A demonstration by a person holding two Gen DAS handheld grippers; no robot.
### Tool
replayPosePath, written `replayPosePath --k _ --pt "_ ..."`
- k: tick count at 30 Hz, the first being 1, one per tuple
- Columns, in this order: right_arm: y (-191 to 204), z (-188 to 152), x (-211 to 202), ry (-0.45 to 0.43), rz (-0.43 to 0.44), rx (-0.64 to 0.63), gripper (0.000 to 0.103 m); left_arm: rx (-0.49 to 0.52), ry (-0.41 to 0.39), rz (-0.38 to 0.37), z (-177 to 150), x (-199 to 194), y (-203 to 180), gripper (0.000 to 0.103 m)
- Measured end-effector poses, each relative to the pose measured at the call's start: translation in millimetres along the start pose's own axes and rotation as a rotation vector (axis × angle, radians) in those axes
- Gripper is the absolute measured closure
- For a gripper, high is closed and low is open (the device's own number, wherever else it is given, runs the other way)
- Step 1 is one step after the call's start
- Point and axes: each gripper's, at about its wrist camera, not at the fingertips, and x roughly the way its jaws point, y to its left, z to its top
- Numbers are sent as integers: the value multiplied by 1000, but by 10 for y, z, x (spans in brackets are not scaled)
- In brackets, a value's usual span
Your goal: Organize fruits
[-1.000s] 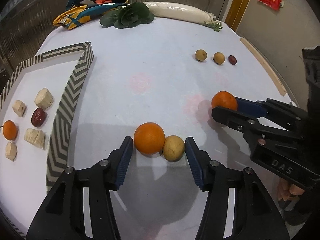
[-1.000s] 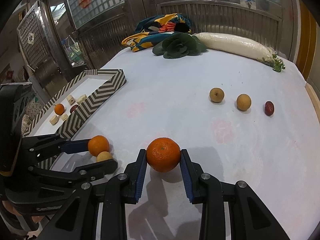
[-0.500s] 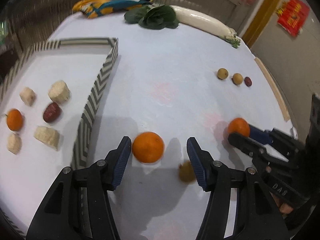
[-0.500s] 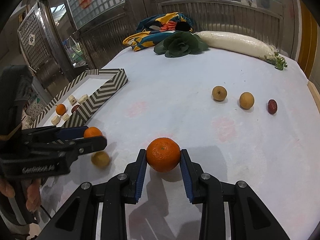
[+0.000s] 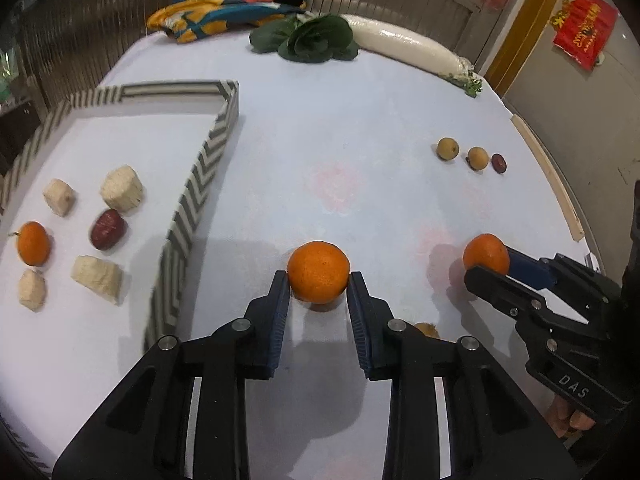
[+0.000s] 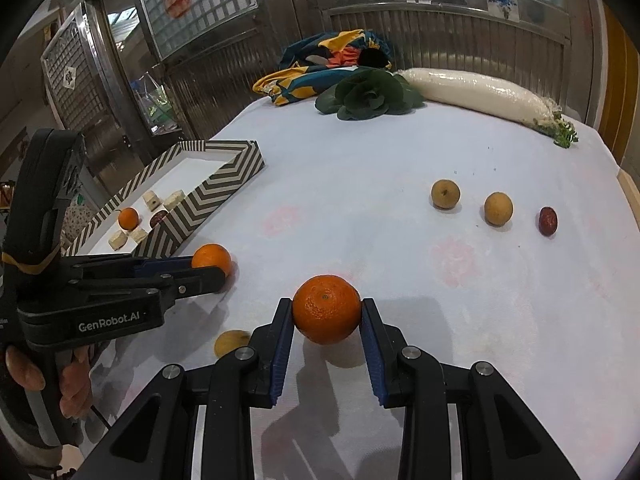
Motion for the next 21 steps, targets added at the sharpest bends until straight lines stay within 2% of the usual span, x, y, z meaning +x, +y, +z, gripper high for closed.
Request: replayPosePath --k 10,21 --pt "349 131 -65 -29 31 -48 71 19 -91 79 -30 -411 84 74" --pt "857 327 93 -26 73 -110 71 -19 -143 150 -75 -654 476 74"
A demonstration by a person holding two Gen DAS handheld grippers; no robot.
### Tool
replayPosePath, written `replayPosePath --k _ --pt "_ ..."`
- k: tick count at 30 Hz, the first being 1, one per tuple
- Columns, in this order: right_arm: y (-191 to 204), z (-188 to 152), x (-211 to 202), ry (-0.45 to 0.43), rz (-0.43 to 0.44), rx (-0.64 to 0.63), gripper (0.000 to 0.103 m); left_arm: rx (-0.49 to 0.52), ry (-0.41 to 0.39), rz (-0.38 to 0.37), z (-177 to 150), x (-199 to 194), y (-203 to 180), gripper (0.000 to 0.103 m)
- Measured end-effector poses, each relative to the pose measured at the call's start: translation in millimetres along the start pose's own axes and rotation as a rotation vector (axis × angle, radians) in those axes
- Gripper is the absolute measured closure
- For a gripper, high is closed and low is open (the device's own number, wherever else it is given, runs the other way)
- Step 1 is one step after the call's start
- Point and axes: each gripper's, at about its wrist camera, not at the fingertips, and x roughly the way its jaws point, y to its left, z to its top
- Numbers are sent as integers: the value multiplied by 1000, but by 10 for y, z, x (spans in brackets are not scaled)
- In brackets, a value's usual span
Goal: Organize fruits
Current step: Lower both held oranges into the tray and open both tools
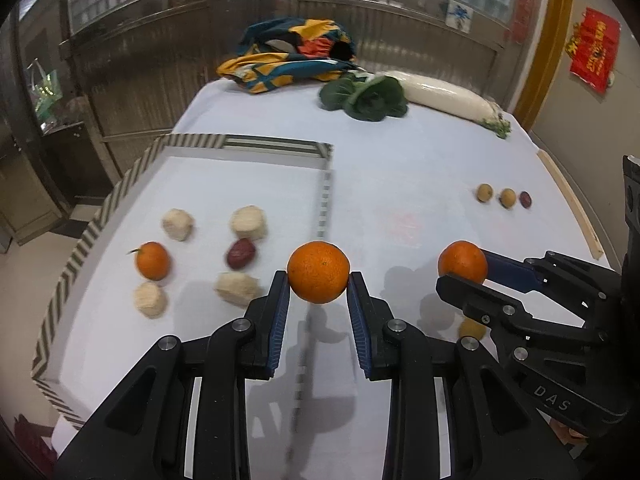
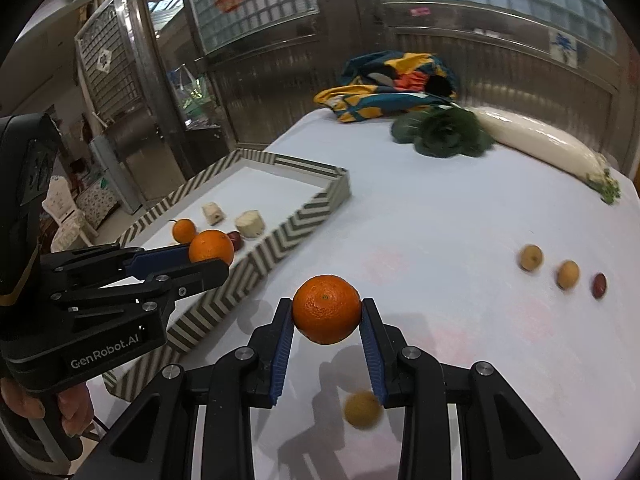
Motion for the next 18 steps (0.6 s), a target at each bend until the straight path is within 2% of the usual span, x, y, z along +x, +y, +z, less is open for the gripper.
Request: replayPosePath --k 7,18 --pt "271 148 174 14 21 -44 71 -45 -1 35 -35 -6 336 74" --pt "611 310 438 39 52 -98 71 -84 20 66 -146 37 659 74"
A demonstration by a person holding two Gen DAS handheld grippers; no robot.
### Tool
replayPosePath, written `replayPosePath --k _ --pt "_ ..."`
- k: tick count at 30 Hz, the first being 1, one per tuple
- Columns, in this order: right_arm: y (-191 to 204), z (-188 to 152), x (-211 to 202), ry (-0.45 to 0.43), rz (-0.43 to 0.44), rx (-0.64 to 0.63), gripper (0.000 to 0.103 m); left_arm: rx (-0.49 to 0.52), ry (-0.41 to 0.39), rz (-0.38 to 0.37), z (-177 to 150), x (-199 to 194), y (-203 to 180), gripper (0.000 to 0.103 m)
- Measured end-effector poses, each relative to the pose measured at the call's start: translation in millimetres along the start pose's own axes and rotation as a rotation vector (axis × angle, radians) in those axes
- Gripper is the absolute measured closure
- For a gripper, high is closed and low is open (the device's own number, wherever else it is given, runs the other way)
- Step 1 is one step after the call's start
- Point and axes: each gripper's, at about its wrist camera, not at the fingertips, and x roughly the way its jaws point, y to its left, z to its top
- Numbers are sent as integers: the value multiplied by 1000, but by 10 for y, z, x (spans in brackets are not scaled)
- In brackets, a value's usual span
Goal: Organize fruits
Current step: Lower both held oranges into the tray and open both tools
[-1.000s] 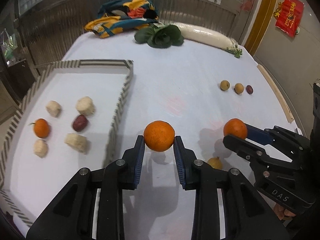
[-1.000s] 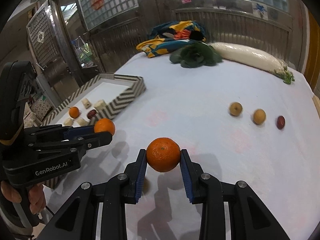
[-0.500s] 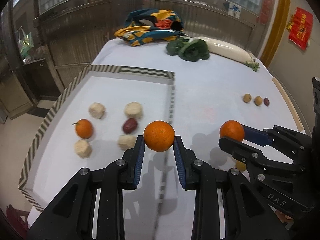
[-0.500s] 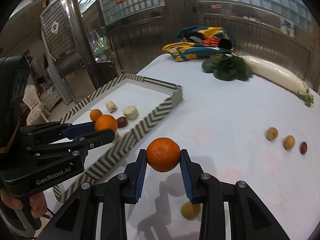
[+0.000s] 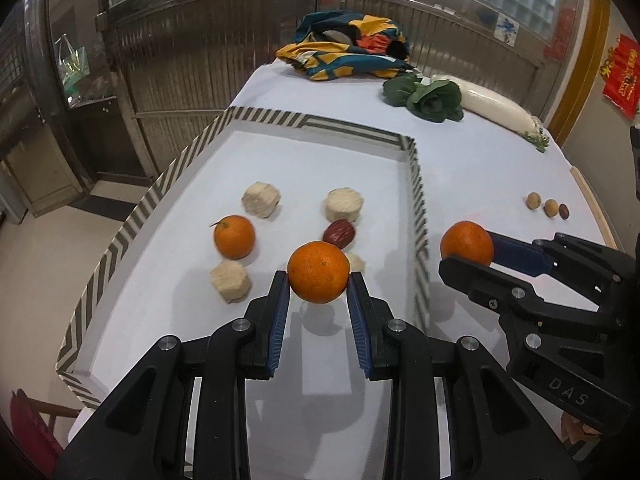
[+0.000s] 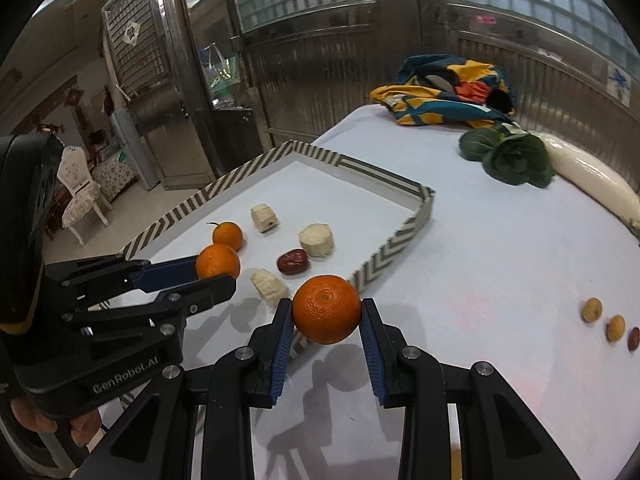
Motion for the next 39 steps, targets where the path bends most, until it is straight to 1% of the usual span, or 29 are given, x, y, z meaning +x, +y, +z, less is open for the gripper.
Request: replayPosePath --k 8,23,27,34,39 --pt "118 65 147 20 13 -19 71 -8 16 0 -36 37 92 74" --pt "156 130 253 33 15 -33 71 -8 53 13 -63 146 161 74" --pt "167 189 339 44 19 -44 71 -11 66 20 -50 194 183 74" --pt "166 287 612 102 7 -77 71 -19 84 27 -49 267 212 74" --pt "144 336 686 102 -9 -89 71 -25 96 37 -37 327 227 74"
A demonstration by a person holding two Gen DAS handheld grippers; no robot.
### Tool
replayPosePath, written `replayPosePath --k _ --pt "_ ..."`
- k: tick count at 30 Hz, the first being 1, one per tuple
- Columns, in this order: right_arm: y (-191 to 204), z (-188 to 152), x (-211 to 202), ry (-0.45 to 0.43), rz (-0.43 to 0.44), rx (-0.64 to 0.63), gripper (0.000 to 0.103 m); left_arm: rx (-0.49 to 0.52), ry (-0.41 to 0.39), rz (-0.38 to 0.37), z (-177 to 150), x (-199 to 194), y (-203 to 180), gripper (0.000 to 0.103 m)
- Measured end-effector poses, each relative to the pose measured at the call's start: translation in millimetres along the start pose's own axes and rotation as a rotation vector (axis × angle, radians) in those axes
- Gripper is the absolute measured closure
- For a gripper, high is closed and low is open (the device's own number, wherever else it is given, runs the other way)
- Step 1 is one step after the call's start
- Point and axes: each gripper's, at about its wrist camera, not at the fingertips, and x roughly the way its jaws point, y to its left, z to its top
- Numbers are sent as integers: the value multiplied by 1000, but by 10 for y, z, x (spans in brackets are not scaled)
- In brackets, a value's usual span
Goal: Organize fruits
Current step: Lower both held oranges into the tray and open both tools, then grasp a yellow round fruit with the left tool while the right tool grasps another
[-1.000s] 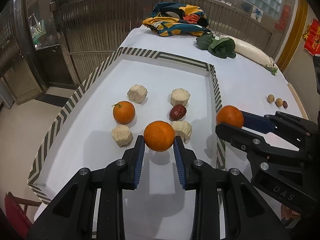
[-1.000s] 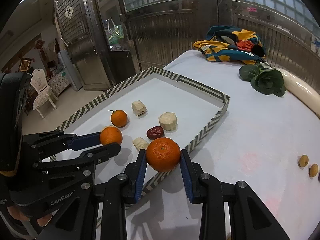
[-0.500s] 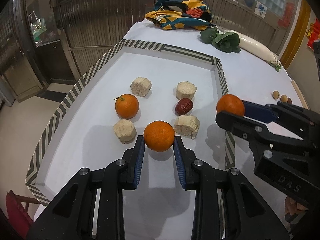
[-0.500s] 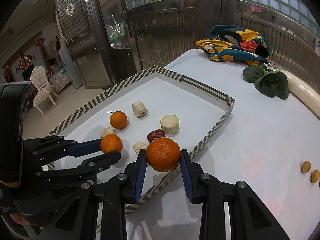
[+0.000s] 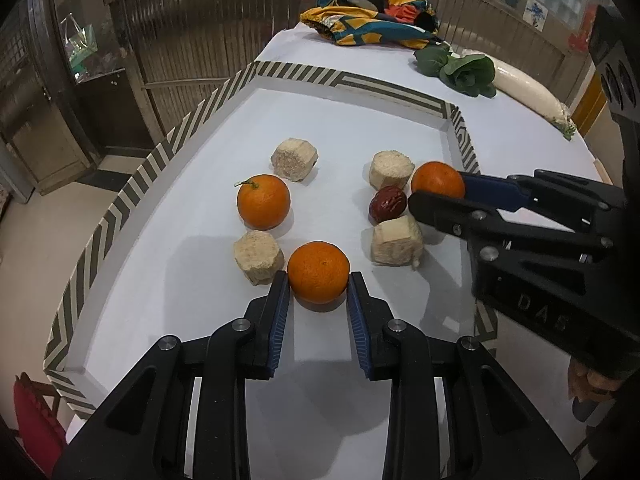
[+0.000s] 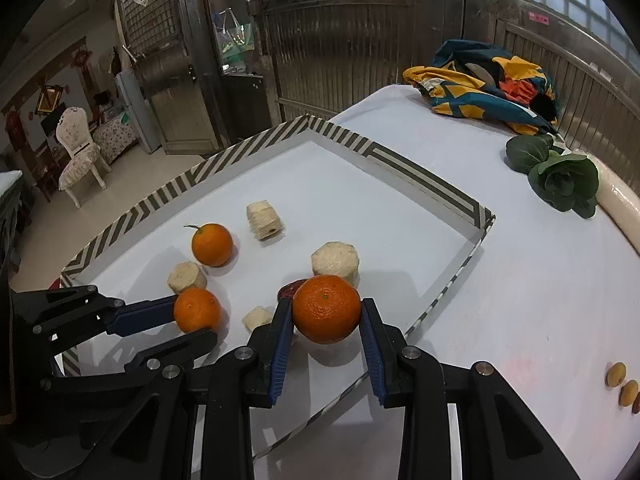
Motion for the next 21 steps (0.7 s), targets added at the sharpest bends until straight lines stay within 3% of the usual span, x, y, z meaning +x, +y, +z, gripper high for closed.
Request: replayPosePath --k 11,13,15,21 --pt "-40 28 28 3 21 -1 67 -29 23 22 37 65 -5 71" --pt "-31 20 -3 -1 27 4 65 -35 22 13 39 61 1 66" --pt "-33 16 -40 -9 27 9 64 -49 21 6 37 43 11 48" --pt "-78 -57 -307 -56 40 41 64 -52 -34 16 25 -95 -73 46"
